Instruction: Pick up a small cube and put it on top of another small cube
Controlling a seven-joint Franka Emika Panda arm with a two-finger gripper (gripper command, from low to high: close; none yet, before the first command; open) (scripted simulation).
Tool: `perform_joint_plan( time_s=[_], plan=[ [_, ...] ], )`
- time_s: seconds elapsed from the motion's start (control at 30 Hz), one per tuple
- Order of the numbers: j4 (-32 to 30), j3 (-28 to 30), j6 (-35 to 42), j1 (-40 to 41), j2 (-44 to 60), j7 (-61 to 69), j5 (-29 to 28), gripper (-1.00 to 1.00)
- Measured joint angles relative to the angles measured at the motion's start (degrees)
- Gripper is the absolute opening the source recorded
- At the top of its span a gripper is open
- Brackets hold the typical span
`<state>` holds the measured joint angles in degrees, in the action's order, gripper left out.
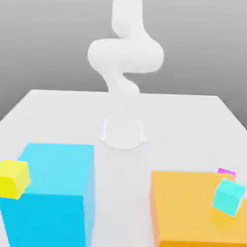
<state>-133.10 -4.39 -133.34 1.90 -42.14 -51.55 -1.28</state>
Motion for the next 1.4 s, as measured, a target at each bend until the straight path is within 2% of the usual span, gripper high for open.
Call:
perform_joint_plan(
  time_s=[0.5,0.8,1.03,1.23,1.4],
  plan=[
    [-8.0,-26.4,-9.6,9.8,21.8,-36.3,-10.4,0.00],
    [-12.6,-37.6,-14.9,11.2,35.8,-60.4,-20.0,0.00],
    [-16.3,-40.4,-19.4,5.5,45.9,-77.2,-24.9,0.00],
    [-20.1,-43.7,-24.8,1.4,51.5,-86.0,-21.3,0.00],
    [-18.9,-36.6,-28.2,-5.1,57.1,-93.8,-29.4,0.00]
  ],
)
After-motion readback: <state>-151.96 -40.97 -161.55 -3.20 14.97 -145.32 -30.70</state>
